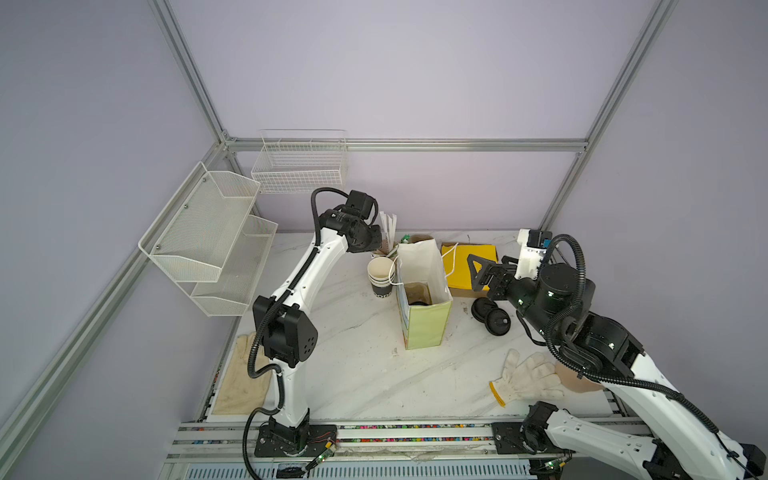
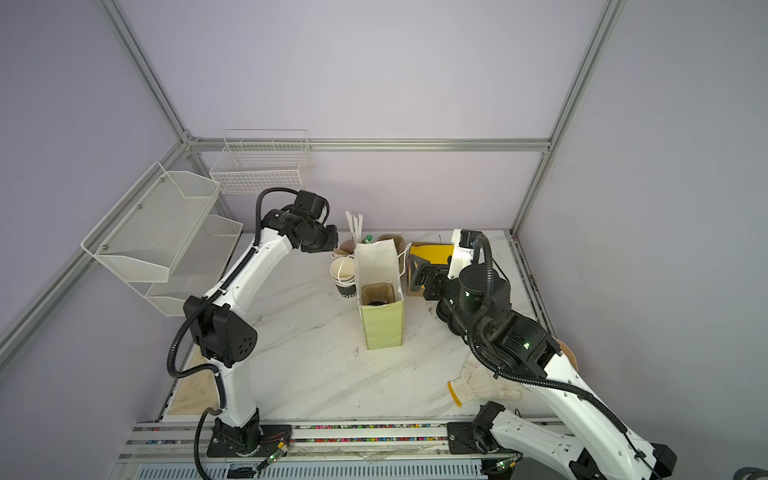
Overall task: Pack the takeout coffee
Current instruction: 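Grasp a wooden stirrer from the pink cup with the left gripper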
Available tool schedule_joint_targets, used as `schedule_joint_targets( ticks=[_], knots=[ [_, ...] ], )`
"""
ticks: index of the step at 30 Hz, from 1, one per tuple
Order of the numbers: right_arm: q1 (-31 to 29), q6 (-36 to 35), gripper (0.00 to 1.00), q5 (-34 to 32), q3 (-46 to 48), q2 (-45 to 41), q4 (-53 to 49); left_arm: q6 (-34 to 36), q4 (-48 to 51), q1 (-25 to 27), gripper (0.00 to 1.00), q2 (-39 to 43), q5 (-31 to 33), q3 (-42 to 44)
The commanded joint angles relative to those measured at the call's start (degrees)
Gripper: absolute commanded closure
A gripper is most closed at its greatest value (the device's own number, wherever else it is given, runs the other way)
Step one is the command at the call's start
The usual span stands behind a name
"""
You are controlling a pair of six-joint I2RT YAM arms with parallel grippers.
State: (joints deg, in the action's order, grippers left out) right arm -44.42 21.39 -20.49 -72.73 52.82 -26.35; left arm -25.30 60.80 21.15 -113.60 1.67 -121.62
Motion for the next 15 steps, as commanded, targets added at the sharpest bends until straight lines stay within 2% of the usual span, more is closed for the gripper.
schedule_joint_targets(
  ticks=[1,4,6,9,15],
  knots=[
    [-0.3,0.5,0.03,0.2,-1.4,-0.3,0.4,1.0,-0.1,0.3,0.85,-0.2,-0.3,-5.3],
    [-0.3,0.5,0.03,0.2,-1.4,-0.3,0.4,0.8,0.3,0.3,0.82,-0.3,-1.9,-5.2],
    [-0.3,0.6,0.03,0.2,-1.3,-0.4,0.2,0.8,0.2,1.1,0.72,0.3,-2.1,-4.0],
    [-0.3,0.7,0.03,0.2,-1.1,-0.5,0.2,1.9,0.2,2.0,0.62,0.5,-1.5,-2.4],
    [-0.3,0.7,0.03,0.6,-1.5,-0.3,0.4,3.0,0.5,2.2,0.64,-1.5,0.2,-2.9]
  ],
)
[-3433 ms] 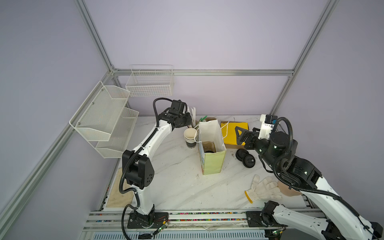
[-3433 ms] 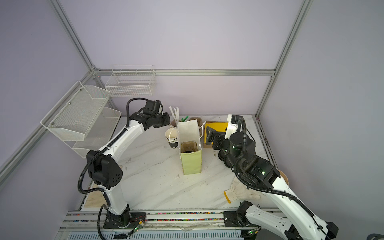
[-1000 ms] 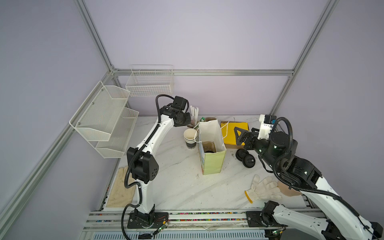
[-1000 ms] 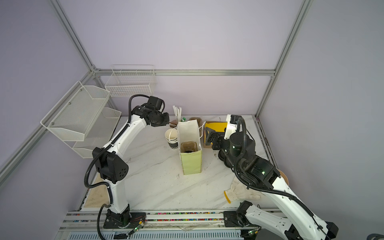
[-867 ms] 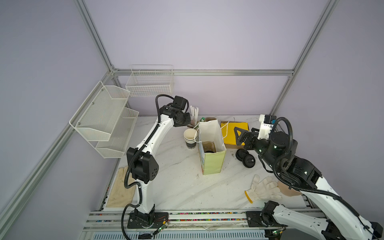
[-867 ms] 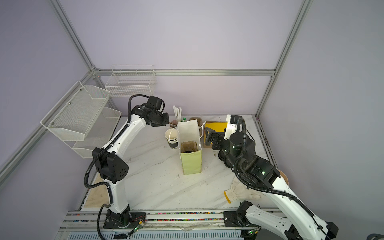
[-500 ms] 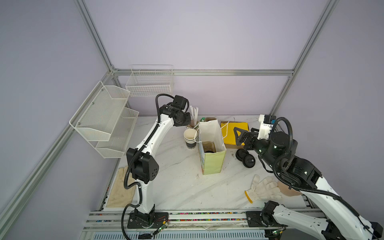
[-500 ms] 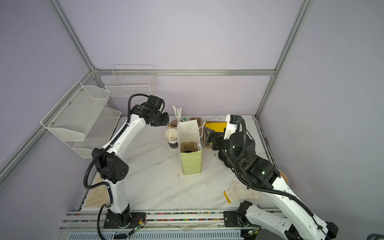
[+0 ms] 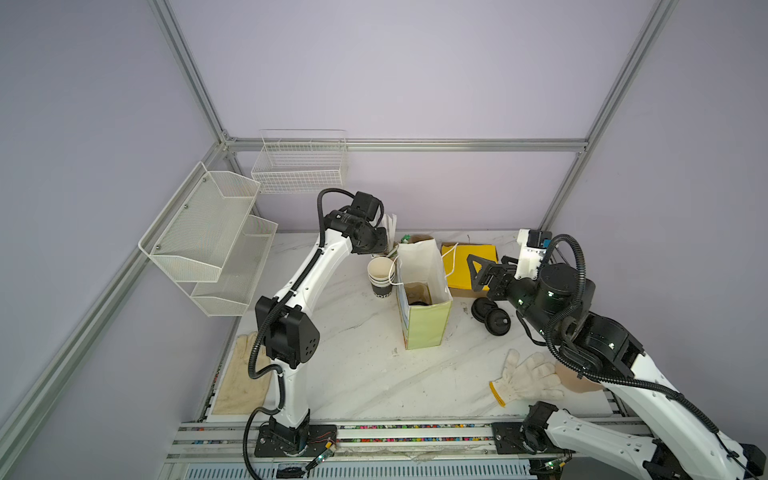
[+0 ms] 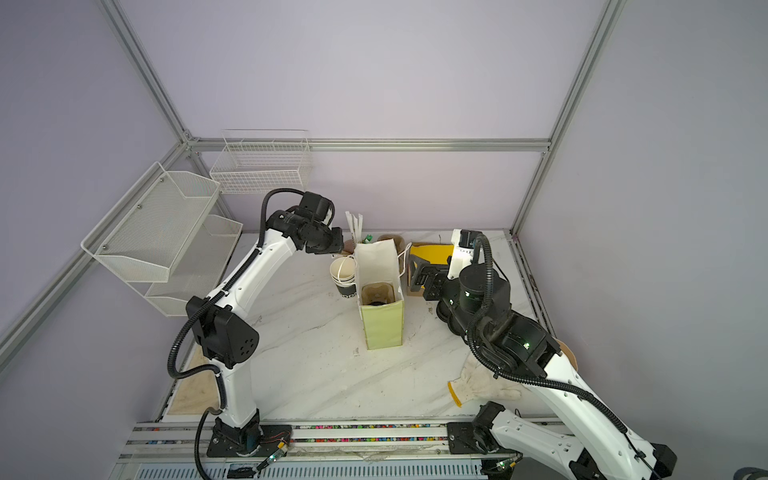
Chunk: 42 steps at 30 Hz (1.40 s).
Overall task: Pack the takeout coffee
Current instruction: 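Grasp a wooden stirrer from the pink cup with the left gripper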
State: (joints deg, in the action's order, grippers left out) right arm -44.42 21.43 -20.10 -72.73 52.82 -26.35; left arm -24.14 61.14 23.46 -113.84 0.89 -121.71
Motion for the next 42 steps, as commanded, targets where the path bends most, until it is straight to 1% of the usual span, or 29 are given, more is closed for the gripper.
schedule_joint_targets(
  ticks=[1,3,8,15,19,21,23,26,34,37,39,42],
  knots=[
    [-0.3,0.7,0.03,0.3,-1.5,-0.3,0.3,2.0,0.4,0.0,0.64,-1.7,1.5,-3.3],
    [-0.3,0.7,0.02,0.2,-1.5,-0.5,0.3,2.6,0.9,0.0,0.66,-2.6,2.7,-4.4],
    [-0.3,0.8,0.03,0.2,-0.9,-0.8,0.4,3.0,1.3,-0.1,0.66,-3.6,5.5,-4.9],
    [-0.3,0.8,0.03,0.2,-0.8,-0.7,0.5,3.0,0.3,-0.2,0.66,-2.9,6.6,-5.8],
    [-0.3,0.8,0.03,0.2,-0.8,-0.5,0.6,2.9,0.3,-0.1,0.71,-3.1,6.6,-6.2],
    [-0.4,0.8,0.03,0.3,-0.8,-0.6,0.7,2.9,0.4,-0.1,0.77,-3.1,6.8,-6.3],
    [-0.3,0.8,0.03,0.3,-0.8,-0.5,0.7,3.0,0.4,-0.2,0.8,-3.0,7.0,-6.3],
    [-0.3,0.9,0.03,0.5,-0.8,-0.5,0.8,3.1,0.6,-0.2,0.82,-2.9,7.6,-6.1],
    [-0.3,1.0,0.03,0.7,-0.8,-0.5,0.9,3.0,0.6,-0.3,0.8,-3.0,8.8,-7.1],
    [-0.3,1.0,0.03,0.8,-0.8,-0.5,0.8,3.2,0.6,-0.3,0.82,-3.2,9.0,-7.7],
    [-0.3,1.0,0.03,0.8,-0.8,-0.6,0.7,3.2,0.7,-0.3,0.86,-3.2,9.4,-8.1],
    [-0.3,1.1,0.03,0.7,-0.8,-0.7,0.7,3.1,0.6,-0.3,0.88,-3.2,9.7,-8.3]
  ],
)
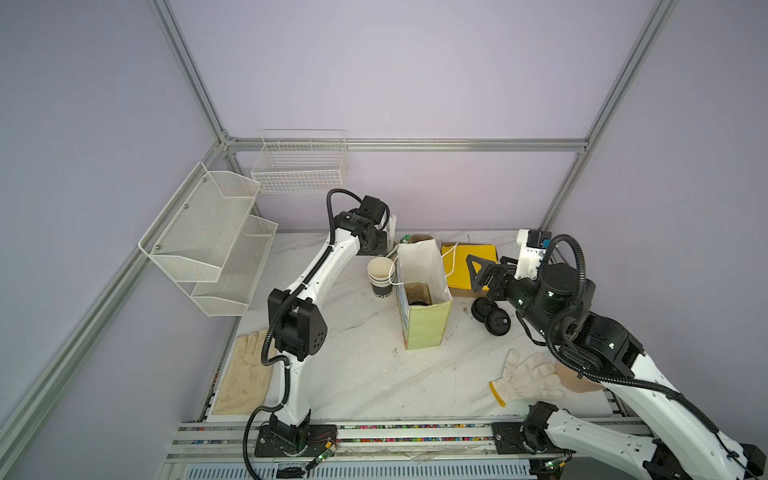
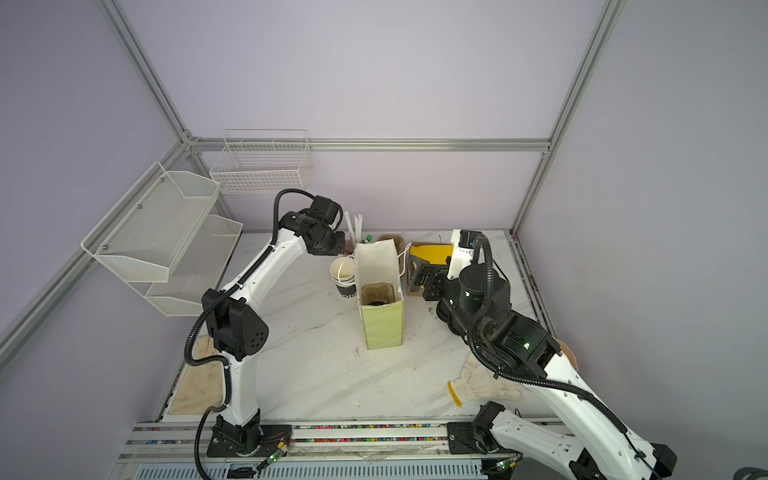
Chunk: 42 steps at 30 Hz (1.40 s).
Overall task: Pack the takeout coffee
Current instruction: 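Grasp a wooden stirrer from the pink cup with the left gripper, then lift the stirrer and carry it over the paper bag with the left gripper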
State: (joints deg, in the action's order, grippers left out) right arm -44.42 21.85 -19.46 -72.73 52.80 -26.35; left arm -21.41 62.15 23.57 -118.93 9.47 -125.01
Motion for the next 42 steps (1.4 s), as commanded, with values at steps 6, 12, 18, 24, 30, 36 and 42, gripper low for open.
schedule_joint_targets(
  ticks=[6,12,18,24,30,36,42],
  knots=[
    [-0.3,0.7,0.03,0.2,-0.7,-0.7,0.8,0.5,-0.3,-0.4,0.94,1.8,1.5,-4.8],
    [-0.3,0.7,0.03,0.1,-0.8,-0.9,0.6,0.5,0.0,-0.4,1.0,2.2,2.0,-6.2],
    [-0.3,1.1,0.03,-0.3,-1.3,-0.9,0.1,0.3,0.3,-0.4,1.0,4.5,0.1,-13.1],
    [-0.3,2.1,0.03,-0.7,-1.6,-0.6,-0.2,-0.4,0.8,-0.3,1.0,9.6,-2.5,-13.9],
    [-0.3,3.5,0.03,-2.9,-3.9,0.5,-1.7,-0.4,3.6,-0.2,1.0,17.5,-6.8,-16.0],
    [-0.3,7.5,0.03,-11.6,-6.4,1.7,-5.2,-0.3,8.8,2.1,1.0,25.5,-13.3,-16.2],
    [1.3,10.9,0.03,-19.8,-10.5,7.6,-12.0,0.1,14.9,9.5,1.0,31.0,-11.6,-16.1]
  ],
)
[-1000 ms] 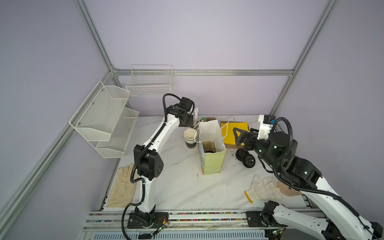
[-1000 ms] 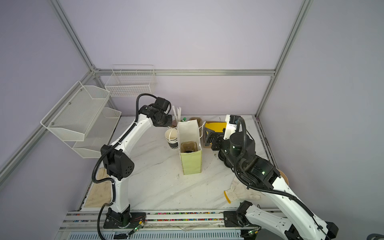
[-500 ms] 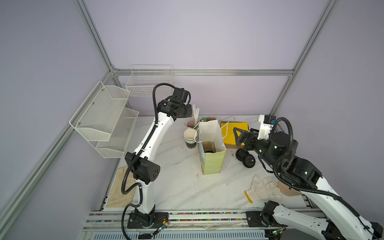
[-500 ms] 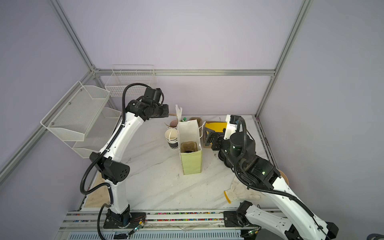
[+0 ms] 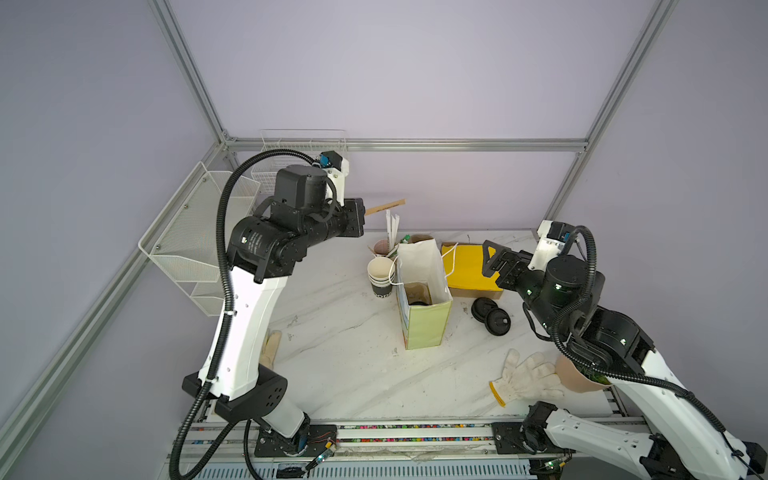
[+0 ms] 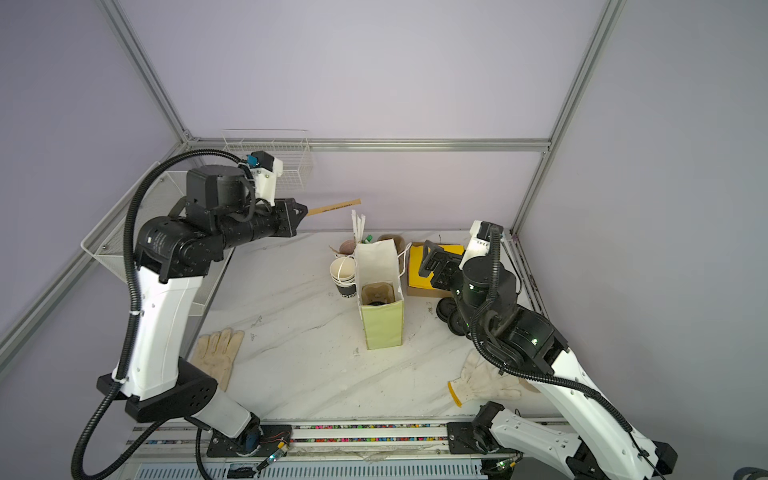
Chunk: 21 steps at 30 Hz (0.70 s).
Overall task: Pack the takeout coffee
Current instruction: 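Lift the stirrer and carry it over the paper bag with the left gripper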
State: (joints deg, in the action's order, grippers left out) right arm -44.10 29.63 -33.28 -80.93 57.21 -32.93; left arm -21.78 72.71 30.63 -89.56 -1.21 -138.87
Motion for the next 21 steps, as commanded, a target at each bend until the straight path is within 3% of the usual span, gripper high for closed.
schedule_joint_targets(
  ticks=[1,6,10,21],
  knots=[
    [2.5,3.7,0.03,-5.0,-2.9,4.9,-6.6,0.5,4.8,3.6,1.0,2.2,-0.5,-1.7],
    [21.5,4.7,0.03,18.2,-3.5,11.8,-6.6,0.4,8.1,9.6,1.0,2.0,2.5,-1.5],
    [28.7,4.5,0.03,26.5,-4.5,17.5,-5.9,1.0,10.3,11.9,1.0,-0.1,5.8,-0.9],
    [30.6,6.2,0.03,26.6,-7.1,37.1,-1.6,3.8,12.6,13.6,1.0,-10.6,15.1,-2.7]
  ],
)
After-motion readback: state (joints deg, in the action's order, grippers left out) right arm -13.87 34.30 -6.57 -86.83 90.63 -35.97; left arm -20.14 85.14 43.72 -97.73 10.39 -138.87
